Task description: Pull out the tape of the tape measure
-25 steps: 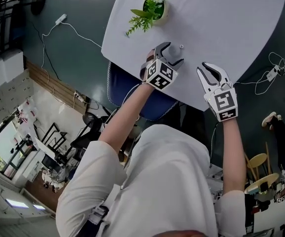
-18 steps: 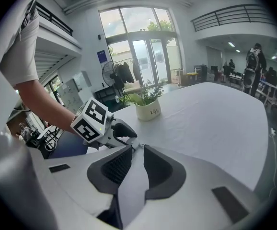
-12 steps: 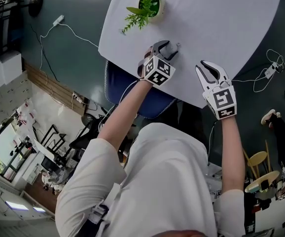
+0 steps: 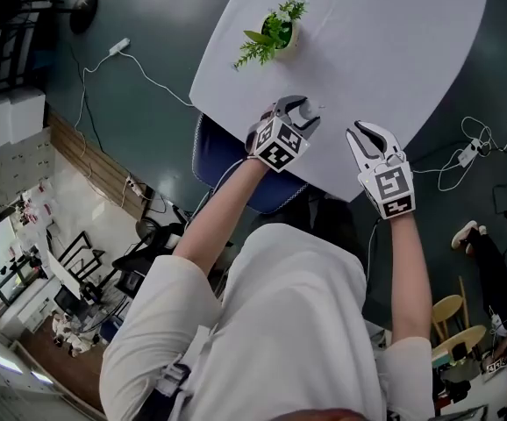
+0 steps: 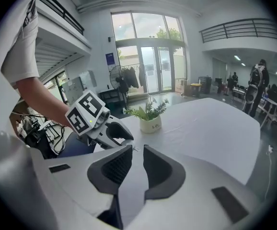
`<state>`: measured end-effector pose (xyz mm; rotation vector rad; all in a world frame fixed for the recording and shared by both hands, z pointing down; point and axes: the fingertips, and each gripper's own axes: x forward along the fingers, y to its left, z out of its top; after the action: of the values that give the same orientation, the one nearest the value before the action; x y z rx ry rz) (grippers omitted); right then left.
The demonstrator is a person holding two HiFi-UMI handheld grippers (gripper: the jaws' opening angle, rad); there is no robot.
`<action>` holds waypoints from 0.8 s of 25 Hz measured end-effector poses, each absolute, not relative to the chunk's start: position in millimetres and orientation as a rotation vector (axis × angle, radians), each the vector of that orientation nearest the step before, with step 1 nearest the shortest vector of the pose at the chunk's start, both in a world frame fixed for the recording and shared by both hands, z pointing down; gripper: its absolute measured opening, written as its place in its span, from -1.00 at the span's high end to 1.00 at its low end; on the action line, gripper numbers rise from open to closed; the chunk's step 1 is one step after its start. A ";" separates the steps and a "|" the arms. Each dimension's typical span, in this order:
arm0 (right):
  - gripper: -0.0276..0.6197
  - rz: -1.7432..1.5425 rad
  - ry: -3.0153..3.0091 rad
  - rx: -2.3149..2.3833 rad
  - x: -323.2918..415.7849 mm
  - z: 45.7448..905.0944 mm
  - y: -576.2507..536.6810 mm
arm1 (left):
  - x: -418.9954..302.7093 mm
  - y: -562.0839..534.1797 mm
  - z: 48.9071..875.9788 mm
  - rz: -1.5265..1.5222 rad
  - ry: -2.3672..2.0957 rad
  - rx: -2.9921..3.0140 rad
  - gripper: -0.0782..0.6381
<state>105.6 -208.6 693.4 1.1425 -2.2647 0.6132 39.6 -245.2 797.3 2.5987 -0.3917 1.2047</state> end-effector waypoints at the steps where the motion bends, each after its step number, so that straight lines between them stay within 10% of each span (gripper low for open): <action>1: 0.63 0.594 -2.271 1.138 105.6 686.9 -208.2 | 40.9 -242.3 787.7 1.185 -0.388 2.603 0.17; 20: 0.63 0.092 -2.339 0.891 87.3 552.1 -168.8 | 45.1 -189.0 594.6 0.931 -0.393 2.684 0.16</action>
<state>87.3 -168.8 552.1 0.8906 -2.3395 0.0920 45.1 -189.0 594.6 2.6845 -0.3930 0.9314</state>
